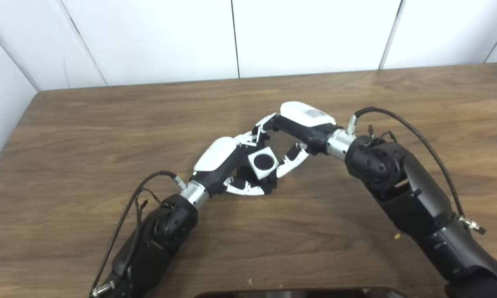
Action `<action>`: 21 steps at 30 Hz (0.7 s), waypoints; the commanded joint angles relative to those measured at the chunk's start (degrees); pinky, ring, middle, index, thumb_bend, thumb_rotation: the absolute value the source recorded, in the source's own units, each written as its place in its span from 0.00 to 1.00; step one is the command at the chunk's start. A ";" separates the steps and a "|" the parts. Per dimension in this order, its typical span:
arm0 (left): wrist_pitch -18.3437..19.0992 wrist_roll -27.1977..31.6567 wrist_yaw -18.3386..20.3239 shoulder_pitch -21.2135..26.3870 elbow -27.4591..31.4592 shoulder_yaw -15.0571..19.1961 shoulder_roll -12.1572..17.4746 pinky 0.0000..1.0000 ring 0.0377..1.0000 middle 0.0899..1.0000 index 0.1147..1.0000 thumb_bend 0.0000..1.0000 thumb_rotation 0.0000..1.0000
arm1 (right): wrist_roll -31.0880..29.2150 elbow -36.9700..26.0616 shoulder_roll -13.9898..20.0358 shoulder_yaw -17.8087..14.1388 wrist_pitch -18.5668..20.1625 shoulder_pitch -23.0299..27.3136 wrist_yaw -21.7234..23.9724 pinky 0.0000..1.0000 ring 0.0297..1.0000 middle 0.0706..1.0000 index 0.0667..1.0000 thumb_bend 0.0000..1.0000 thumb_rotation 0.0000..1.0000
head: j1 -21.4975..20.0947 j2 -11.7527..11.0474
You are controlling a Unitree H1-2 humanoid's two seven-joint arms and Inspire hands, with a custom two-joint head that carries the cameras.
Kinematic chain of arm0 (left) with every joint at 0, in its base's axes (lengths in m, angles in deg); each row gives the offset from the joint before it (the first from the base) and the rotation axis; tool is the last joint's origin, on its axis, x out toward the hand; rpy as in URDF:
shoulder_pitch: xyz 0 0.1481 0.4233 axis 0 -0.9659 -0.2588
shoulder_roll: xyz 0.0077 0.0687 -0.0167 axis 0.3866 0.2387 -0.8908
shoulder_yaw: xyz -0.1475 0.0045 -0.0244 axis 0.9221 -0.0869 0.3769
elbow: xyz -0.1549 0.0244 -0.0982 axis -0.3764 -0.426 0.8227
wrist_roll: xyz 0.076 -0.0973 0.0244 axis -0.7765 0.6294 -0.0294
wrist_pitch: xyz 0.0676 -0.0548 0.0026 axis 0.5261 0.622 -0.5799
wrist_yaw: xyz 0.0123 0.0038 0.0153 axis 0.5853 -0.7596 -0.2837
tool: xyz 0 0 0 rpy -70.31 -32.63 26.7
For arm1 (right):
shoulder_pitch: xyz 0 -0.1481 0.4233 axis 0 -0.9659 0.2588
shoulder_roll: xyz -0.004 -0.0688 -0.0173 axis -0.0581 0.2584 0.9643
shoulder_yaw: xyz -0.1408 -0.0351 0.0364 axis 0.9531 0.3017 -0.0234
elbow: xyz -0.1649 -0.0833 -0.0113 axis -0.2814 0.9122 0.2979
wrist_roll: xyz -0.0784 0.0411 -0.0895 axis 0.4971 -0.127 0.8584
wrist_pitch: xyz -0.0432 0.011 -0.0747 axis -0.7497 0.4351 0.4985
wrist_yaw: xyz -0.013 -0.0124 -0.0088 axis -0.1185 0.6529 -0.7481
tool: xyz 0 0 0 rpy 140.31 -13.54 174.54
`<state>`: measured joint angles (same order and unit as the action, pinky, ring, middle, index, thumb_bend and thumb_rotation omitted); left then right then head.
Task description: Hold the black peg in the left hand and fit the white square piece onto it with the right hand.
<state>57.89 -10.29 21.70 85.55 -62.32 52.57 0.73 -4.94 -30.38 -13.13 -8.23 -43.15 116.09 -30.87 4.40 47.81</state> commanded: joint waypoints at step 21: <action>6.21 -4.23 4.72 -2.00 -2.95 -1.84 1.95 0.93 0.95 0.90 0.43 0.52 0.07 | 0.10 -1.11 2.45 -1.63 1.87 1.40 2.13 0.75 0.85 0.86 0.83 1.00 0.42 | -0.22 0.23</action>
<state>58.55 -10.31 21.76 85.58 -61.88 52.46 1.05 -4.28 -30.02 -11.20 -8.51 -41.15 115.03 -28.27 4.13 47.99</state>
